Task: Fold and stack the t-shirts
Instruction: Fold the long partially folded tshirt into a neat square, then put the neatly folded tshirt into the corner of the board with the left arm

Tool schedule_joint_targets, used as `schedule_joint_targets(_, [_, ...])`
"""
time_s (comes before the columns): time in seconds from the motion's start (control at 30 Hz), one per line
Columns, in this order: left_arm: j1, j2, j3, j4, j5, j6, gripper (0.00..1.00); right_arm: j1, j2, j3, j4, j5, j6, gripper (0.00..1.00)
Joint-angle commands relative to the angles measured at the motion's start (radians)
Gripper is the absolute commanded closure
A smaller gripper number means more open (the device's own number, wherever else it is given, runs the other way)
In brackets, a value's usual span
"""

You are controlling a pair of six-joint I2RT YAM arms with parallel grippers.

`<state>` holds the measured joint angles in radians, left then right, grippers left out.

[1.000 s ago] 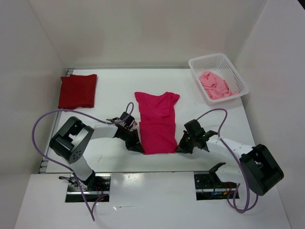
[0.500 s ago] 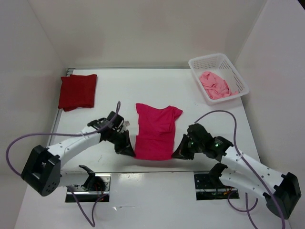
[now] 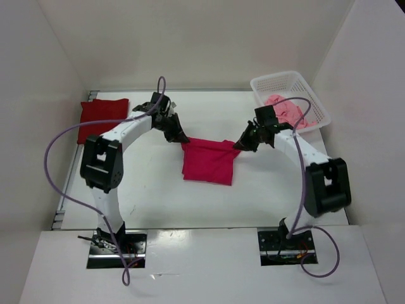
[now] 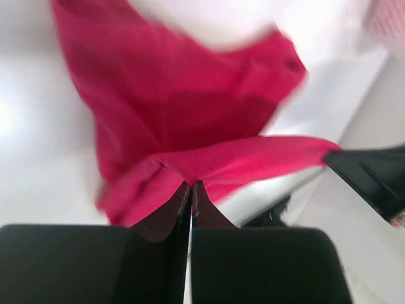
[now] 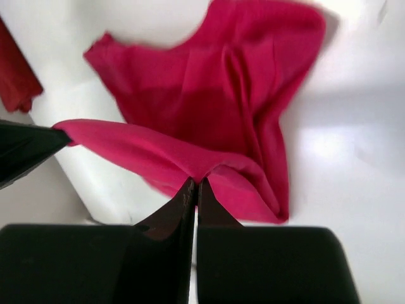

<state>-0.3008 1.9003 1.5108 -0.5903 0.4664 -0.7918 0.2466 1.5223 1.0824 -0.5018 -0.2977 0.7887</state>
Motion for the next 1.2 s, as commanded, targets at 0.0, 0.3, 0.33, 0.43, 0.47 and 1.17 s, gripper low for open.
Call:
schedule_joint_targets(0.0, [0.031,0.106,0.116,0.023,-0.101,0.037,1.00,-0.052,0.120,0.123,0.078,0.029,-0.101,1.00])
schedule_joint_targets(0.3, [0.080,0.290,0.284,0.065,-0.106,-0.020,0.72,-0.063,0.363,0.307,0.092,0.081,-0.121,0.84])
schedule_joint_targets(0.33, [0.080,0.261,0.284,0.075,-0.106,-0.020,0.65,-0.063,0.363,0.307,0.092,0.081,-0.121,0.80])
schedule_joint_targets(0.43, [0.101,0.174,0.272,0.098,-0.121,-0.029,0.59,-0.049,0.311,0.330,0.083,0.092,-0.131,0.65])
schedule_joint_targets(0.47, [0.101,0.149,0.244,0.107,-0.130,-0.029,0.57,-0.034,0.279,0.330,0.071,0.106,-0.143,0.63])
schedule_joint_targets(1.17, [-0.138,0.011,-0.322,0.330,0.043,-0.046,0.58,0.100,0.536,0.436,0.115,0.011,-0.149,1.00])
